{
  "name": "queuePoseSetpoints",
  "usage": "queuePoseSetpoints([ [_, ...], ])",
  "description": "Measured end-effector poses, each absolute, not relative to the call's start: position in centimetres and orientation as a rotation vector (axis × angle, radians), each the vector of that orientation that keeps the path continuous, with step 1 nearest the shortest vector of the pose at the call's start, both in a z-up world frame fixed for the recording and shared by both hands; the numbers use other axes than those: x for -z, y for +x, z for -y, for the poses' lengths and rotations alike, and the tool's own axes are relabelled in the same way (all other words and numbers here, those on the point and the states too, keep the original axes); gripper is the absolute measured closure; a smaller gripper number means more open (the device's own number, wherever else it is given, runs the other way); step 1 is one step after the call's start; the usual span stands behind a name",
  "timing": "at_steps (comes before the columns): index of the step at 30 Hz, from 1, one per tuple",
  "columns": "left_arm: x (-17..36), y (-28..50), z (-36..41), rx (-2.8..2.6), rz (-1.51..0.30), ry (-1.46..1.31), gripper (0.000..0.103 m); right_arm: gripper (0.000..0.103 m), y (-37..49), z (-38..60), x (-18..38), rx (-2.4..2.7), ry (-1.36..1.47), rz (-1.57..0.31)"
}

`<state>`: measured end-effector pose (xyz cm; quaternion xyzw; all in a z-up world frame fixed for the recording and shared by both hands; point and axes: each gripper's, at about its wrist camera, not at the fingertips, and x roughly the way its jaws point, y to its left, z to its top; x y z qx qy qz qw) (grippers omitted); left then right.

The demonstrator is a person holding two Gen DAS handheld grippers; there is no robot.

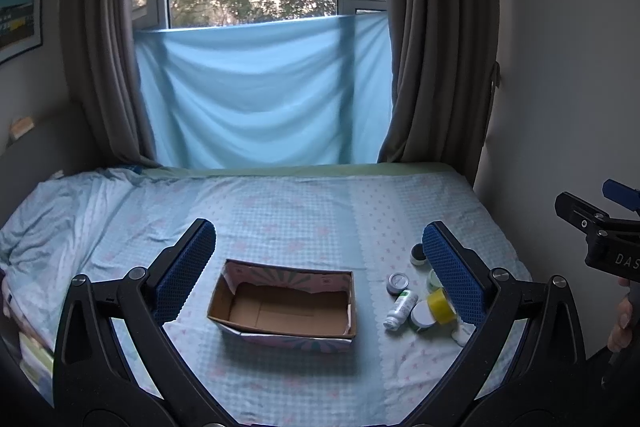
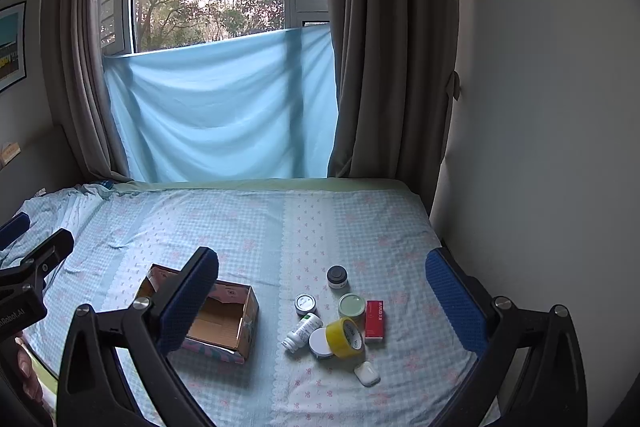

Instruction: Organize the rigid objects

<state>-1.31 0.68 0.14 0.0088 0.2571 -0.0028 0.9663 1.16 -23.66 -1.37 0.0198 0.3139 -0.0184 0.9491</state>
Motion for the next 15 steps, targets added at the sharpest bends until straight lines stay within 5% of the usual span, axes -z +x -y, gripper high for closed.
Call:
queuePoseSetpoints([
  [15, 0.0, -1.31, -0.55, -0.008, -0.522, 0.023, 0.0, 0.0, 1.17, 23.08, 1.31, 0.028, 0.048, -0.64],
])
